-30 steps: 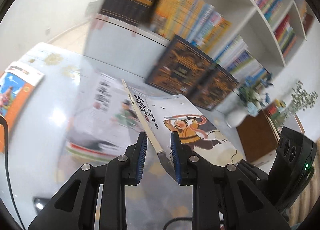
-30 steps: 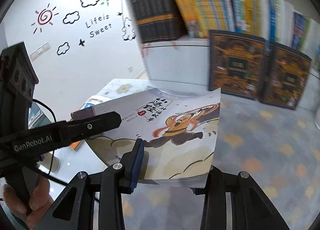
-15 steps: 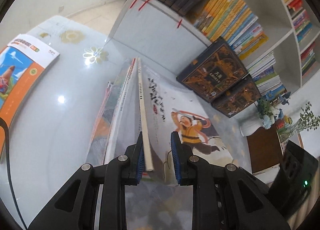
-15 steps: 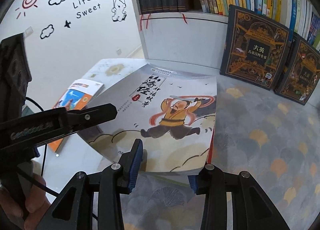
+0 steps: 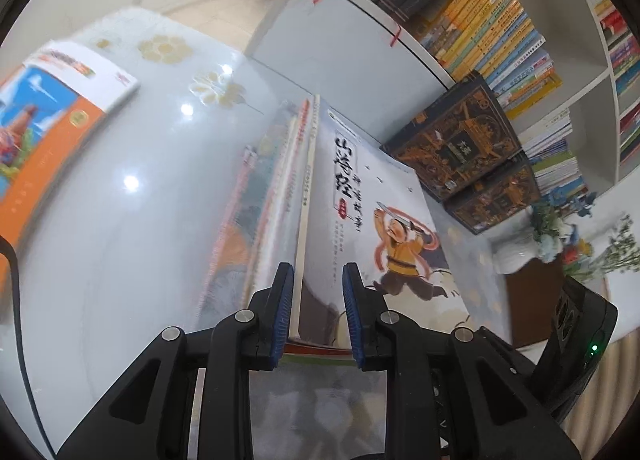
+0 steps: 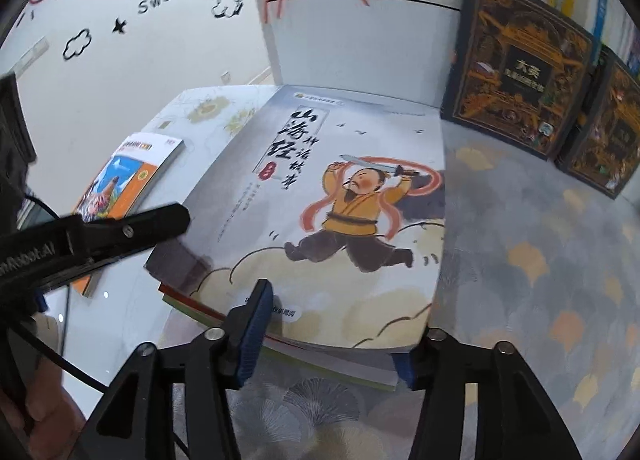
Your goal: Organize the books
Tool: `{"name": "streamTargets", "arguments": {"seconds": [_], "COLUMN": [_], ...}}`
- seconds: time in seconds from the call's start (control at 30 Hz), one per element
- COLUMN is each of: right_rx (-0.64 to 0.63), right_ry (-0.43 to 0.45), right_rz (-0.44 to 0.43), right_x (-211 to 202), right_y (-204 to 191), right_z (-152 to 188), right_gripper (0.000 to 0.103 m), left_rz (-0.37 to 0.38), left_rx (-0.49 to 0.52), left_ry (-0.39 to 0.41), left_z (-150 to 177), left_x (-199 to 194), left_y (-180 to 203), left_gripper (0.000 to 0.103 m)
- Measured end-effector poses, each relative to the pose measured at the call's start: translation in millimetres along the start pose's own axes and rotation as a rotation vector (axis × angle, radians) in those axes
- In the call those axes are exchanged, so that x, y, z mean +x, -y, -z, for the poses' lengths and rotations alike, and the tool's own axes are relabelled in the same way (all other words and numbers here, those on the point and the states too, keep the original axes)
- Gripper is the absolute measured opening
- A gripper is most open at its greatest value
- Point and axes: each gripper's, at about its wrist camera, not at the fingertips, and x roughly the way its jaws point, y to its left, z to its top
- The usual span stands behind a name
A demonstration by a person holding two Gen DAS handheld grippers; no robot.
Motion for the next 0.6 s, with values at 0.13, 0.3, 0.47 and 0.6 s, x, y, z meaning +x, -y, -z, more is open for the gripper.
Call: {"name": "streamTargets", "arguments": {"seconds": [0.13,0.3,0.47,0.6], "right_rx": [0.039,0.09,0.171,0.225], "right_ry": [-0.022,-0.065,-0.063,0.01], "right_rz": [-0.035,-0.016,0.073,0.172], "right_x": [-2,-27,-83,-131], "right_y": [8,26,57,82], "right_z": [4,30,82,106], "right_gripper": [0.059,0.059,0.059,0.059], "left_rz": [-0.082,-0.166,-0.224,-0.238], "left_rx": [0.066,0.168,0.322,0.41], "left_ry": [0.039,0.051,0.057,0.098], "left_z": [7,25,64,91], "left_x": [-21,-42,-56,-64], "left_y": [7,27,76,131], "left_gripper": [0.024,0.031,0.034,0.038]}}
